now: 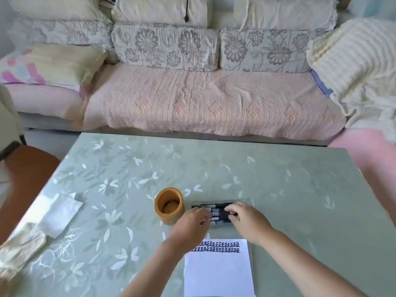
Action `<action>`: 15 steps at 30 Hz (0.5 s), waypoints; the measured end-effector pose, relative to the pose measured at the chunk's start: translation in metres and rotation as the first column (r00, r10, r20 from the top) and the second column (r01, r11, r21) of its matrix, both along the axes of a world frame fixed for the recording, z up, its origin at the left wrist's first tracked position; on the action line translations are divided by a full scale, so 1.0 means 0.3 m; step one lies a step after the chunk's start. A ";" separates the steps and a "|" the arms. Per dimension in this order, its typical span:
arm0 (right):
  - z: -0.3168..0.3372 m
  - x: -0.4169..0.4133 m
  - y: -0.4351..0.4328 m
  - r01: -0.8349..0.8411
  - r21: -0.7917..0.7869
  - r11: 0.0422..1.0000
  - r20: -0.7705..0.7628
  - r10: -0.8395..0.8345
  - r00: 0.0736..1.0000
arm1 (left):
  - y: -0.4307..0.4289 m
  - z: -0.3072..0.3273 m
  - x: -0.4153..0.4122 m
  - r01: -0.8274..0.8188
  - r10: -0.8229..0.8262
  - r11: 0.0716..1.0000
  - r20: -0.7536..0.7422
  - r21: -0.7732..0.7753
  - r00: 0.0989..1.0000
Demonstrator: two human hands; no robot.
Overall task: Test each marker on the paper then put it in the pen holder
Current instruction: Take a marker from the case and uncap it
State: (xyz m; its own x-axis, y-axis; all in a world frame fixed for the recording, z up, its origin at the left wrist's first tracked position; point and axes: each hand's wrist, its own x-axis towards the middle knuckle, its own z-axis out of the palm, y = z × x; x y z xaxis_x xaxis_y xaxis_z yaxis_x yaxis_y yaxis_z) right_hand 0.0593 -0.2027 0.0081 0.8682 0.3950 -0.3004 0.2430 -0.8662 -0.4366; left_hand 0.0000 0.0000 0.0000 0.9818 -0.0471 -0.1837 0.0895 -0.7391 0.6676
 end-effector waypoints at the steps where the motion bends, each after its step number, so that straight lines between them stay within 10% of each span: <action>1: -0.051 0.017 0.005 -0.027 -0.003 1.000 0.064 0.027 0.998 | -0.006 -0.048 0.021 0.012 -0.014 1.000 0.057 0.020 0.998; 15: -0.401 0.112 -0.037 -0.304 -0.005 0.953 0.637 0.238 0.733 | -0.044 -0.427 0.142 0.076 -0.232 0.955 0.563 0.287 0.793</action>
